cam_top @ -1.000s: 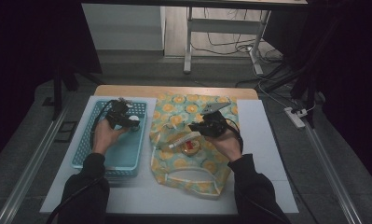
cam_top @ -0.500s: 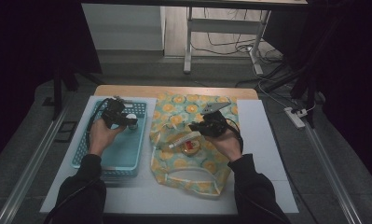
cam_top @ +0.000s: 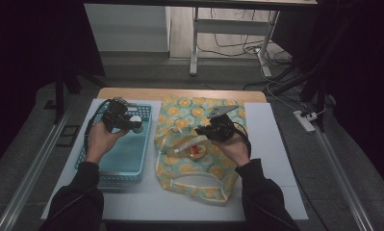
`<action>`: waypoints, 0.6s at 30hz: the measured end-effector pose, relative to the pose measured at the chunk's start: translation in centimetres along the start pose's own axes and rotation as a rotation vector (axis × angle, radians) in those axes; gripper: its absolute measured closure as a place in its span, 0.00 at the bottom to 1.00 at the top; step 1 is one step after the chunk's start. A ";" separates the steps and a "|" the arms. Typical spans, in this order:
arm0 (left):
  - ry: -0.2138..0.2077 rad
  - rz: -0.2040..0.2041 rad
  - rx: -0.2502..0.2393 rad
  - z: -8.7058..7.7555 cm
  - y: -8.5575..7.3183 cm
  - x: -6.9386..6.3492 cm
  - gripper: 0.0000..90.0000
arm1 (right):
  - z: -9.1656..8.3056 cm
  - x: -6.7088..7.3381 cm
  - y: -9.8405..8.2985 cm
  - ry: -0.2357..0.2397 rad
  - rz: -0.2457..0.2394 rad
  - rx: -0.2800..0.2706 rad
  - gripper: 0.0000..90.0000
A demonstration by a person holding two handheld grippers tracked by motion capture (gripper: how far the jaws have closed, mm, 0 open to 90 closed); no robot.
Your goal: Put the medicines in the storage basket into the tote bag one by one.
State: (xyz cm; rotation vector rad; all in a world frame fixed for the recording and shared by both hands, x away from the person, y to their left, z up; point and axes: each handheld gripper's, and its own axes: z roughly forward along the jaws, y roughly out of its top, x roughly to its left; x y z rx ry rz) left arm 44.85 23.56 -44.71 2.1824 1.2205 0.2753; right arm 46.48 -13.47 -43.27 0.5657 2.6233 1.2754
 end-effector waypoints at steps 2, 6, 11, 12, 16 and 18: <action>-0.002 0.006 -0.002 -0.4 0.0 -0.3 0.56 | 0.0 0.0 0.0 0.000 0.000 0.000 1.00; -0.009 0.014 -0.016 -1.1 -0.2 -0.8 0.56 | 0.0 0.0 0.0 0.001 0.001 -0.001 1.00; -0.019 0.034 -0.026 -1.9 -0.3 -1.7 0.56 | 0.1 0.0 0.0 0.002 -0.002 -0.003 1.00; -0.024 0.041 -0.029 -2.0 -0.3 -1.8 0.56 | 0.1 0.1 0.0 0.003 -0.002 -0.004 1.00; -0.038 0.054 -0.042 -2.7 -0.2 -2.5 0.56 | 0.1 0.1 -0.1 0.002 -0.003 -0.005 1.00; -0.040 0.063 -0.046 -3.1 -0.2 -3.0 0.56 | 0.2 0.0 -0.1 0.002 -0.003 -0.005 1.00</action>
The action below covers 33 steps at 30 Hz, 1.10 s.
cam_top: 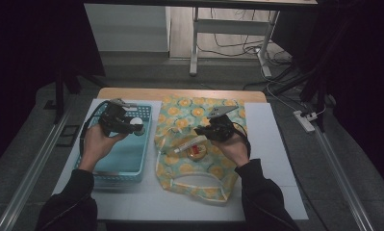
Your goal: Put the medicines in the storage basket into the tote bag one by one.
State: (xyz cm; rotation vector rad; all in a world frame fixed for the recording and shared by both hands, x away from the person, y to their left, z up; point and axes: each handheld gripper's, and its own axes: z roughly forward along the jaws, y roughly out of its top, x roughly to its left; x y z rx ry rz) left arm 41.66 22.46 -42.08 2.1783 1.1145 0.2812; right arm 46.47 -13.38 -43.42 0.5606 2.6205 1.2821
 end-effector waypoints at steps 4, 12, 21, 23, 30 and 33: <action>-0.019 0.018 -0.014 -0.6 0.1 -0.8 0.56 | 0.0 0.0 0.0 0.000 0.001 -0.001 1.00; -0.062 0.053 -0.029 -0.8 0.5 -2.6 0.56 | 0.1 0.0 0.0 0.000 -0.002 -0.002 1.00; -0.118 0.110 -0.015 0.5 1.3 -5.1 0.56 | 0.0 0.0 0.0 -0.002 -0.004 -0.004 1.00; -0.128 0.119 -0.014 0.9 1.5 -5.6 0.56 | 0.0 0.0 0.0 -0.002 -0.002 -0.006 1.00; -0.172 0.162 -0.009 2.4 2.6 -7.5 0.56 | -0.2 -0.1 0.0 -0.006 -0.005 -0.010 1.00; -0.188 0.178 -0.007 3.0 3.1 -8.3 0.56 | -0.2 -0.1 0.0 -0.006 -0.004 -0.013 1.00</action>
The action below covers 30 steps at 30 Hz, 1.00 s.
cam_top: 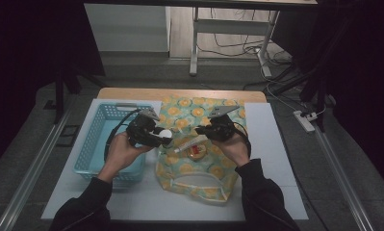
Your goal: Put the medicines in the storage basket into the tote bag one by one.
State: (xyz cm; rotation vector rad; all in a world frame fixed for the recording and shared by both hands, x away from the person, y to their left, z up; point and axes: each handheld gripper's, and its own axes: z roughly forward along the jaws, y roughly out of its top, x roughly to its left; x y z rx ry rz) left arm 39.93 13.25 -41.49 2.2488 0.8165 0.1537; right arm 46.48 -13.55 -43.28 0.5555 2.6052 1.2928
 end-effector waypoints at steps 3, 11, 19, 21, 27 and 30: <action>-0.016 0.017 0.006 0.8 0.5 -0.5 0.56 | 0.0 0.0 0.0 -0.001 0.002 -0.001 1.00; -0.044 0.032 0.010 2.9 1.5 -1.3 0.56 | 0.0 -0.2 -0.1 -0.006 0.005 -0.003 1.00; -0.043 0.059 0.021 4.8 2.3 -1.8 0.56 | -0.1 -0.3 -0.1 -0.011 0.007 -0.001 1.00; -0.043 0.063 0.022 5.3 2.5 -1.8 0.56 | 0.0 -0.3 -0.1 -0.011 0.010 -0.001 1.00; -0.036 0.081 0.034 6.6 2.9 -1.9 0.56 | 0.0 -0.4 -0.2 -0.013 0.013 0.000 1.00; -0.034 0.087 0.038 7.3 3.0 -2.0 0.56 | 0.0 -0.5 -0.2 -0.016 0.013 0.001 1.00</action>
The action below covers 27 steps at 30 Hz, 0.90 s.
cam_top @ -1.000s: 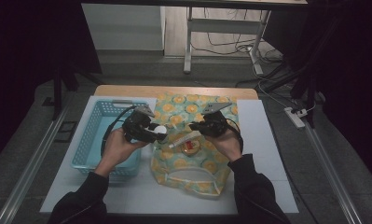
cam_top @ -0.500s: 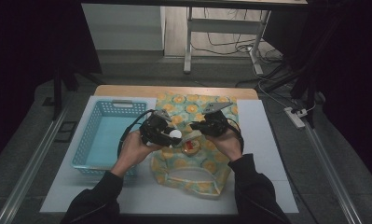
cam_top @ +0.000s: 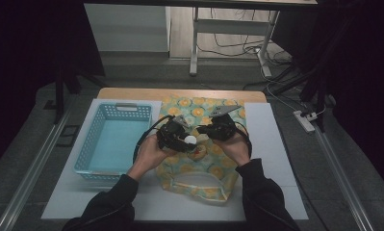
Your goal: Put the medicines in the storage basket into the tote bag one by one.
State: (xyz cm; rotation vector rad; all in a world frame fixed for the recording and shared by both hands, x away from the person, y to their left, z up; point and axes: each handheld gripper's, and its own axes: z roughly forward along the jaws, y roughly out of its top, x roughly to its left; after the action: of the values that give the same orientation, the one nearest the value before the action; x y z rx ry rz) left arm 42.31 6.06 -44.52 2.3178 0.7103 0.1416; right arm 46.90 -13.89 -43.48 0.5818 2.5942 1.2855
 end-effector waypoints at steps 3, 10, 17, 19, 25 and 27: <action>-0.004 0.001 0.001 0.6 0.2 0.0 0.56 | 0.0 -0.1 -0.1 -0.002 0.004 0.002 1.00; 0.004 0.010 0.006 2.0 0.6 -0.1 0.56 | 0.1 -0.2 -0.2 -0.004 0.007 0.003 1.00; 0.018 0.007 0.019 3.2 0.7 0.0 0.56 | 0.1 -0.3 -0.2 -0.004 0.010 0.004 1.00; 0.020 0.001 0.022 3.5 0.7 0.0 0.56 | 0.1 -0.3 -0.2 -0.004 0.007 0.003 1.00; 0.024 -0.011 0.029 4.1 0.5 0.3 0.56 | 0.1 -0.3 -0.2 -0.004 0.006 0.004 1.00; 0.020 -0.022 0.023 4.2 0.5 0.4 0.56 | 0.1 -0.3 -0.2 -0.003 0.006 0.005 1.00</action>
State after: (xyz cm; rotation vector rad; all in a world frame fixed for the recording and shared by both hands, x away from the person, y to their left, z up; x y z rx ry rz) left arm 44.08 3.53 -47.40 2.3329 0.7508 0.1480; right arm 47.10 -14.05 -43.68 0.5923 2.5959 1.2796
